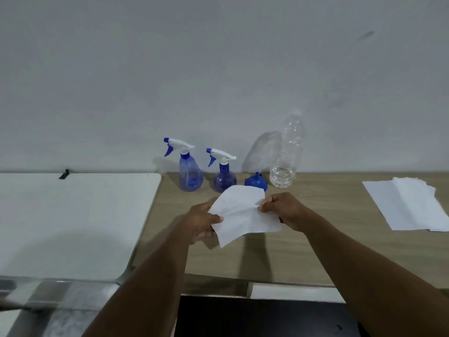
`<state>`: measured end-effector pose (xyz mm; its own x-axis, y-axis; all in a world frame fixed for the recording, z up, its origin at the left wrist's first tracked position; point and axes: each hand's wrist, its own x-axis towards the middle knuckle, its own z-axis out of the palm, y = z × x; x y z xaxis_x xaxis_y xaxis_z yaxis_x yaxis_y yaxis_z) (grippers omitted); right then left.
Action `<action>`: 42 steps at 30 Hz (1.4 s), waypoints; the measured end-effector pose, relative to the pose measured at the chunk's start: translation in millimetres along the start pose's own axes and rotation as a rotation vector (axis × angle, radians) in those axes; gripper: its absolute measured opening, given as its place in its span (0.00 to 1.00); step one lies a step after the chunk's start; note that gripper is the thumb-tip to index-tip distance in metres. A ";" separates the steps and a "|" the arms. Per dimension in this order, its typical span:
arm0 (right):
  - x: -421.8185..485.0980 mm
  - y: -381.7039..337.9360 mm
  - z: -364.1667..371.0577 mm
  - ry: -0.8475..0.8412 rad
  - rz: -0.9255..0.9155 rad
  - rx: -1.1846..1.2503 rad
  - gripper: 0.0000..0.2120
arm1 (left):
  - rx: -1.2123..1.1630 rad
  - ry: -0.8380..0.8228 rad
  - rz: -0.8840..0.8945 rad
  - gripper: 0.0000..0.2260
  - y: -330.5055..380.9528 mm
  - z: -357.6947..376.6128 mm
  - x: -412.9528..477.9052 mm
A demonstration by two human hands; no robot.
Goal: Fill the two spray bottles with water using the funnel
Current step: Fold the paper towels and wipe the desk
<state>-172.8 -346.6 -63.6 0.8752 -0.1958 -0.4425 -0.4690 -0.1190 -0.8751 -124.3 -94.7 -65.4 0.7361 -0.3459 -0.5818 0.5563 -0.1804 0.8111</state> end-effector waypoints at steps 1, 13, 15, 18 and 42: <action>0.9 1.8 5.2 -0.022 -0.003 -0.123 0.04 | 0.020 0.036 0.007 0.18 -3.7 -7.7 2.8; 19.5 -4.5 64.7 -0.195 -0.162 -0.735 0.07 | 0.574 0.173 0.104 0.05 -18.3 -66.8 -2.3; 22.9 -6.8 71.6 -0.207 -0.177 -0.768 0.06 | 0.629 0.210 0.142 0.04 -18.1 -73.4 -2.2; 29.4 -17.6 83.6 -0.233 -0.211 -0.800 0.03 | 0.845 0.284 0.241 0.03 -16.3 -87.1 0.5; 87.5 30.7 170.5 0.107 -0.695 -1.146 0.20 | 1.216 0.501 0.577 0.14 -69.0 -163.9 66.8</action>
<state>-90.4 -201.4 -162.6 0.9818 0.1693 0.0862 0.1850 -0.9551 -0.2313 -50.4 45.5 -170.1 0.9393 -0.3316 0.0880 -0.3414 -0.8786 0.3339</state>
